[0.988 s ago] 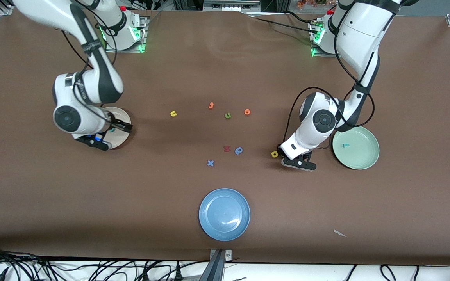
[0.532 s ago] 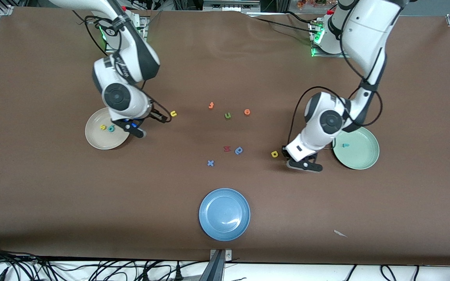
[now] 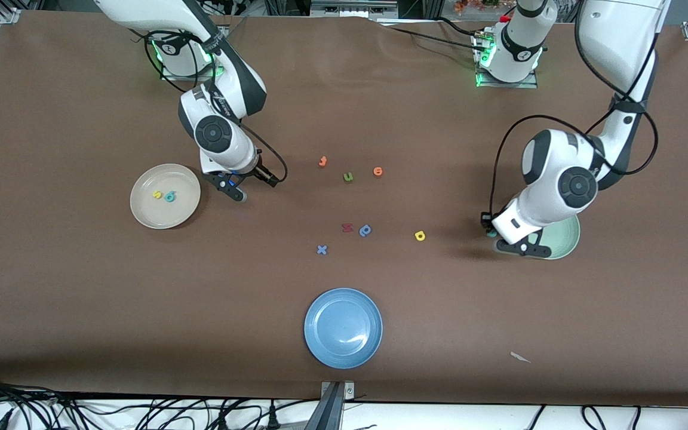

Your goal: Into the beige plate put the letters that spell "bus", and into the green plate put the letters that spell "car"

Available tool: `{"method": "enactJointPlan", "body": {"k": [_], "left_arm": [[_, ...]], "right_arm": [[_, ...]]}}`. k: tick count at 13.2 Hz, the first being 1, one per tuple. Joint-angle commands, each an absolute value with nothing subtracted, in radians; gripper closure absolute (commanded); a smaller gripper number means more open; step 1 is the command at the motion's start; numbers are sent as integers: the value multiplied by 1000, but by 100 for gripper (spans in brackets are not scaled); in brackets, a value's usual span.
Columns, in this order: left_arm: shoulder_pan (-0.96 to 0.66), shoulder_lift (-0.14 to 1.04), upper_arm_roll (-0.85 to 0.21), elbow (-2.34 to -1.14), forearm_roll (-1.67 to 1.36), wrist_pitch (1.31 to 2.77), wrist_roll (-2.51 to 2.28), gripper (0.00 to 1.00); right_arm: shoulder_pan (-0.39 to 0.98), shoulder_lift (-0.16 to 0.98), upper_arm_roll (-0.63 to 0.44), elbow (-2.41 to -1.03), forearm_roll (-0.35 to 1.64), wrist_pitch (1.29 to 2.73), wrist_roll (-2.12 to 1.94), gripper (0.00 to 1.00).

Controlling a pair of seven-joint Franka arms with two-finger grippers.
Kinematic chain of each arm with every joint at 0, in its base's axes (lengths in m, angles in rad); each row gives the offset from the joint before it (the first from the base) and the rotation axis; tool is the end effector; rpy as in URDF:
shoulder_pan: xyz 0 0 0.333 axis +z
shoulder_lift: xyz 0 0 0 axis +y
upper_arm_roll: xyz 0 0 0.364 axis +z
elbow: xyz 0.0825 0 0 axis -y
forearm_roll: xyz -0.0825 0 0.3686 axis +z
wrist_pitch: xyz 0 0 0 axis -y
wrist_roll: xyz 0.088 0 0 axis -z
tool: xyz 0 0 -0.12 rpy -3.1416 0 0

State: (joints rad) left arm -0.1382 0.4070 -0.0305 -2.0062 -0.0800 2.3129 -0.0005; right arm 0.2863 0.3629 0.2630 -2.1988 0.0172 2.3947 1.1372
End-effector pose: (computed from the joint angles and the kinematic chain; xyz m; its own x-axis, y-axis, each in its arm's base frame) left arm 0.5936 -0.1025 0.2864 0.9885 -0.1118 -0.1021 -0.1055 -0.9923 0.0652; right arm 0.4657 0.2834 0.2545 0.8045 -0.5726 -0.1577 -0.5642 -0.8198 0.0983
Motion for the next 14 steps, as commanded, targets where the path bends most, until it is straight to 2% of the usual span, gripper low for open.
{"method": "enactJointPlan", "body": {"k": [1,4,10,12,13,14], "left_arm": [[-76,257,-26,-2182,-13,2310,49,100],[7,195,-25,-2232,95,2310,121,100],[67,250,-20,-2230,121,2381,198,100],[67,253,-21,-2230,121,2382,198,77],[67,253,-21,-2229,121,2387,199,55],[67,253,-20,-2229,121,2388,199,40]], "right_arm": [[287,357,268,-2233,25,2442,1161,8],[287,368,268,-2258,21,2489,1169,10],[298,393,268,-2284,21,2548,1178,12],[317,397,268,-2283,21,2554,1207,16],[322,399,267,-2284,21,2563,1207,16],[321,403,265,-2284,18,2566,1206,17]]}}
